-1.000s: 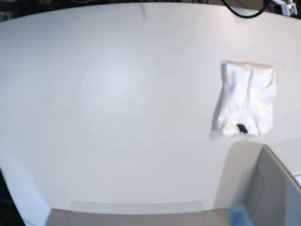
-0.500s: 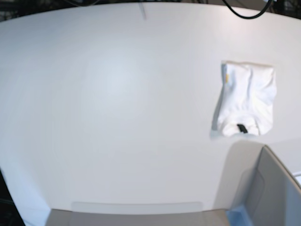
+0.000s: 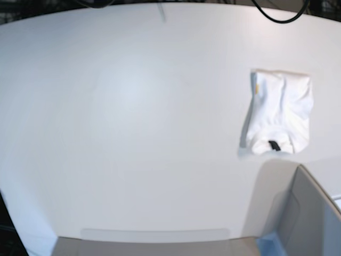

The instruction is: Layout the t-shirt on the table in an organized manner, then fold the t-shirt properly

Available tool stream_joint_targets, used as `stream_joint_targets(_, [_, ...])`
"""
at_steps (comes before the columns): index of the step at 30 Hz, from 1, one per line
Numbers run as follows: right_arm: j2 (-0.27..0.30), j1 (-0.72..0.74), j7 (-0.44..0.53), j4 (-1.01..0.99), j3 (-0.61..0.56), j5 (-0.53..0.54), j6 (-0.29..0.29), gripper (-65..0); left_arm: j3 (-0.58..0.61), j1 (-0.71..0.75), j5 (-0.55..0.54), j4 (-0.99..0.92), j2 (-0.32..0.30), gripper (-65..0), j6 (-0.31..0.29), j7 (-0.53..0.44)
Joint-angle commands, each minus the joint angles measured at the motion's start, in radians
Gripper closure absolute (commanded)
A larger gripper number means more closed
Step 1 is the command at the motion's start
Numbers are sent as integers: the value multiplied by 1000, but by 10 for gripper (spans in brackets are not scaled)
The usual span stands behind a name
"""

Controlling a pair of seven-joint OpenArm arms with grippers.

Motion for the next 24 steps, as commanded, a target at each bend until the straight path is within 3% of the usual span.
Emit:
stream_joint_targets(1, [8,-2,9,-19,-1,1,-9,0,0,17,-10,-11,-9,0,-2,-7])
stream_joint_targets(8, [-34,184,9,-278,-60,1,28,0,178,-37,40,-210,-41,0,-2,-92])
stream_joint_targets(14, [-58,366,20,-530,-302,1,33,0,199,-121,201,-353,-46,0,-2,-152])
stream_joint_targets(17, [-89,428,69,-647,-350,1,42,0,201,-161,255,-414,-46,0,-2,-188])
stream_joint_targets(21, [-149,535,89,-806,-365,1,143,0,203,-227,352,-554,-64,0,-2,-272])
stream_joint_targets(24, [-181,607,84,-894,-365,1,212,0,203,-276,454,-695,-81,0,-2,-410])
